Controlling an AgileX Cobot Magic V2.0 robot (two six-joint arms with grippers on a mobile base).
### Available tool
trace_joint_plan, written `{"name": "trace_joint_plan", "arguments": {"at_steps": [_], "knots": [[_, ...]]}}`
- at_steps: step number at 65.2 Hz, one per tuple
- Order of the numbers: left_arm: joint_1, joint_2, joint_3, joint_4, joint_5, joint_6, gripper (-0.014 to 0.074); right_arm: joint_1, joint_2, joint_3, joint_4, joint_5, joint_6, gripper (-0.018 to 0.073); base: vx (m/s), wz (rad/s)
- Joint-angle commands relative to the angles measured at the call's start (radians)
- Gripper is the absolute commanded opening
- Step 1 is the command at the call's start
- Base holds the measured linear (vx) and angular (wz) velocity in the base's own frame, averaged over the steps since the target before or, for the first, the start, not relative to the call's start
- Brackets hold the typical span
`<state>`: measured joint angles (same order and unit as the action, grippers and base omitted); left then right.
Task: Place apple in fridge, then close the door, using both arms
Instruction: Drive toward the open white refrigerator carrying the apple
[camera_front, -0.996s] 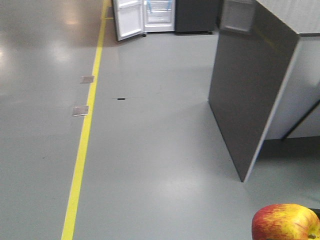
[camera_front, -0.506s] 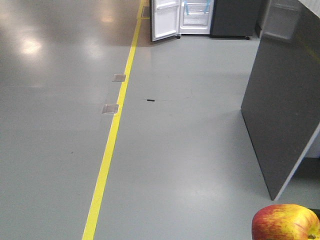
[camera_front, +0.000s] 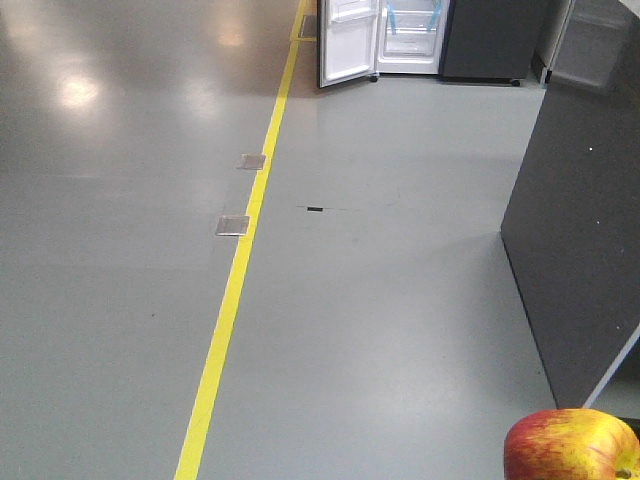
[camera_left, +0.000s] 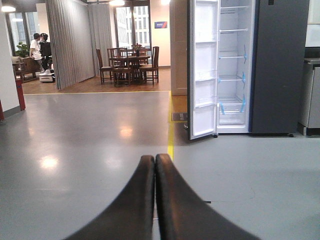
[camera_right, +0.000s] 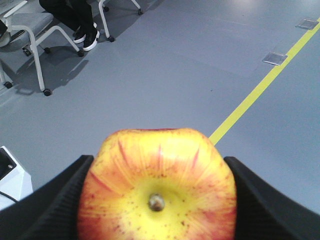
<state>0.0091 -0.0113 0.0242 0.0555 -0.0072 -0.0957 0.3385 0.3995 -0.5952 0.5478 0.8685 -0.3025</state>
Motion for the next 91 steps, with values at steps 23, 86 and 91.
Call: {"name": "trace_joint_plan", "arguments": {"at_steps": [23,86,91], "knots": [[0.001,-0.015,0.029,-0.011,-0.073,-0.002,-0.0006,0.002,0.005,-0.027,0.037,-0.065,-0.003,0.0336,0.15,0.04],[0.001,-0.015,0.029,-0.011,-0.073,-0.002,-0.0006,0.002,0.005,-0.027,0.037,-0.065,-0.003,0.0336,0.19,-0.05],[0.001,-0.015,0.029,-0.011,-0.073,-0.002,-0.0006,0.002,0.005,-0.027,0.037,-0.065,-0.003,0.0336,0.25,-0.09]]}}
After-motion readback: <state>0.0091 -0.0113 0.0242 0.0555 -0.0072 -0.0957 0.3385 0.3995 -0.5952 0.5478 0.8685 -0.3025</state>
